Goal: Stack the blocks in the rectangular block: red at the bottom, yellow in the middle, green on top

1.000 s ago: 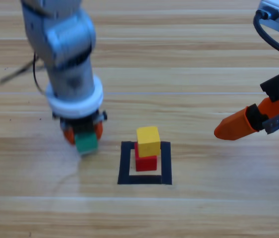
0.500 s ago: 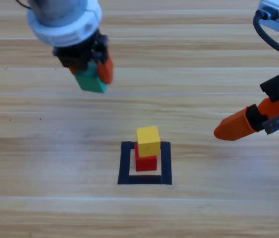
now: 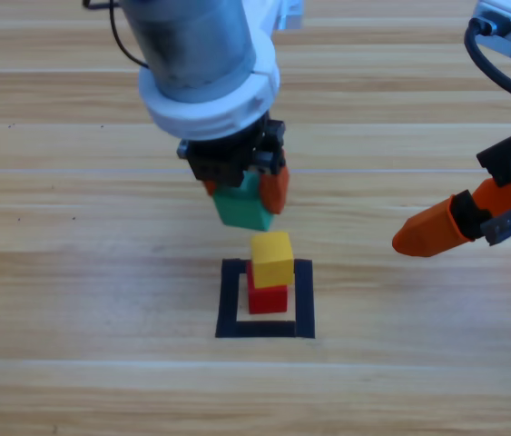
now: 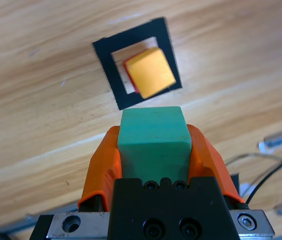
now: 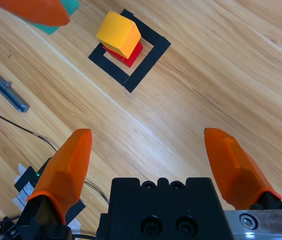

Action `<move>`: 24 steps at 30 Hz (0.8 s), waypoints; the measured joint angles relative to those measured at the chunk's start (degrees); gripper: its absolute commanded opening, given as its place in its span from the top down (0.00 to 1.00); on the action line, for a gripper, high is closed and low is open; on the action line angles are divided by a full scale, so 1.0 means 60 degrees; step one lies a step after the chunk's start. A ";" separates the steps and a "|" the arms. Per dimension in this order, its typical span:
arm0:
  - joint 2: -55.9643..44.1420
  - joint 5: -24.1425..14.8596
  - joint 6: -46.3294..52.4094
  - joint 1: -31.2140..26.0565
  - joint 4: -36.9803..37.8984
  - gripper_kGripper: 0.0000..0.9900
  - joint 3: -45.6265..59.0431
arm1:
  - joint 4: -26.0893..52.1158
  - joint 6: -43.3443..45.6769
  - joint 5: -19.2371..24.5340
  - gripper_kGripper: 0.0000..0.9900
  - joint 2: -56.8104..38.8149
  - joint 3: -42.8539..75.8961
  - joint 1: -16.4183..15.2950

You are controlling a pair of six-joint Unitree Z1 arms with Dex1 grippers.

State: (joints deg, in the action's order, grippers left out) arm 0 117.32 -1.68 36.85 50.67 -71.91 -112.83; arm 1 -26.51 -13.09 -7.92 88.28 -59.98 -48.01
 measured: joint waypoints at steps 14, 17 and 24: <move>0.1192 -0.0545 0.3619 0.0006 -0.1107 0.97 -0.1529 | 0.0000 0.0006 0.0000 0.01 0.0000 0.0000 0.0003; 0.1350 -0.0569 0.3626 0.0006 -0.1123 0.97 -0.1630 | 0.0000 0.0006 0.0000 0.01 0.0000 0.0000 0.0003; 0.1767 -0.0675 0.3625 0.0006 -0.1204 0.97 -0.1747 | 0.0000 0.0014 0.0000 0.01 0.0000 0.0000 0.0003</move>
State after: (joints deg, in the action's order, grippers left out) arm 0 127.93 -5.73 58.61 50.71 -79.14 -123.31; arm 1 -26.51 -13.01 -7.92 88.28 -59.98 -47.99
